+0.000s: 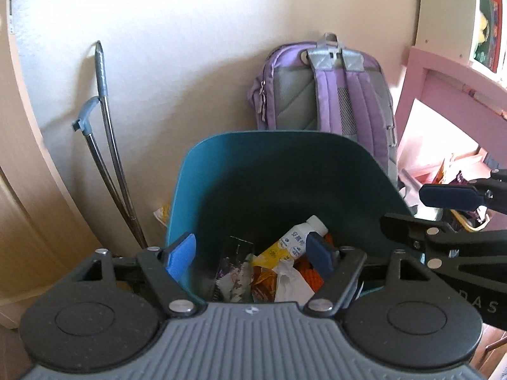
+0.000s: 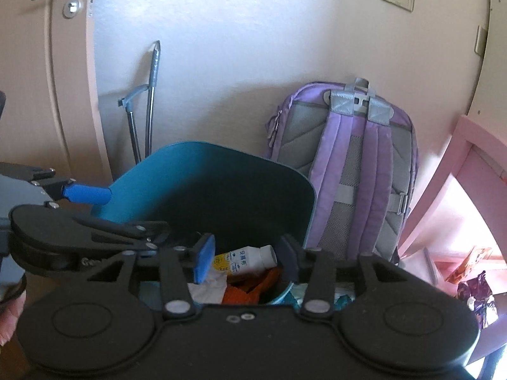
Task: Collect trash
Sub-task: 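Move both tools back down toward the remaining floor trash, then grasp the crumpled tissue with left while right grasps the paper stick wrapper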
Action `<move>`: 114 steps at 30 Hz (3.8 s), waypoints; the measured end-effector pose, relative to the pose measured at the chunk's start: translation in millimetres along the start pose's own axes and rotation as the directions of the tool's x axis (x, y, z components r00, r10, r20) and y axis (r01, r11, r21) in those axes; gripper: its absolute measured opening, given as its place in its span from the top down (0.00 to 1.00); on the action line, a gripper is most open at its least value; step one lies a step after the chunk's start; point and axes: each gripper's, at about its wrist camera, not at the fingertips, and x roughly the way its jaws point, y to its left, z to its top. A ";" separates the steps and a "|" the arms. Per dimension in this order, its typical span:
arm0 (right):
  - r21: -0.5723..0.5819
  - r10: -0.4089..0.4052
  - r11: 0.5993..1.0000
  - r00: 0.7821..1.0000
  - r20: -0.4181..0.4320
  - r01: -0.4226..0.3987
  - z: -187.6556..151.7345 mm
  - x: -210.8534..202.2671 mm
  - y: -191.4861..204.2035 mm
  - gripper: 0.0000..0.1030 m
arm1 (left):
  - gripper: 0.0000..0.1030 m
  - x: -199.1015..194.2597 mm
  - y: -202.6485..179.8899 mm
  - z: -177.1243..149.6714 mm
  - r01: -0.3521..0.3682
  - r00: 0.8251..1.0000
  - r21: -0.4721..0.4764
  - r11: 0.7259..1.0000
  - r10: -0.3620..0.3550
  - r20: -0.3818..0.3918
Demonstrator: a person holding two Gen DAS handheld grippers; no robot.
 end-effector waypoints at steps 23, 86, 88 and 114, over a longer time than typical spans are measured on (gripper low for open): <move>-0.082 0.121 0.990 0.990 0.068 -0.115 -32.7 -120.7 46.6 0.45 | 0.21 -138.5 12.4 -54.4 0.061 0.993 0.031 0.998 -0.064 0.104; -0.344 0.256 0.616 0.593 -0.763 -0.708 -574.7 219.5 270.0 0.44 | 0.01 308.2 99.6 -555.9 -0.147 0.664 -0.402 0.904 -0.212 -0.718; -0.350 0.255 0.606 0.591 -0.765 -0.715 -584.4 223.4 274.4 0.44 | 0.01 318.6 100.2 -565.5 -0.178 0.657 -0.439 0.880 -0.226 -0.719; -0.463 0.234 0.557 0.664 -0.710 -0.690 -622.8 235.5 303.2 0.73 | 0.37 335.8 66.3 -579.7 -0.205 0.704 -0.358 0.911 -0.117 -0.700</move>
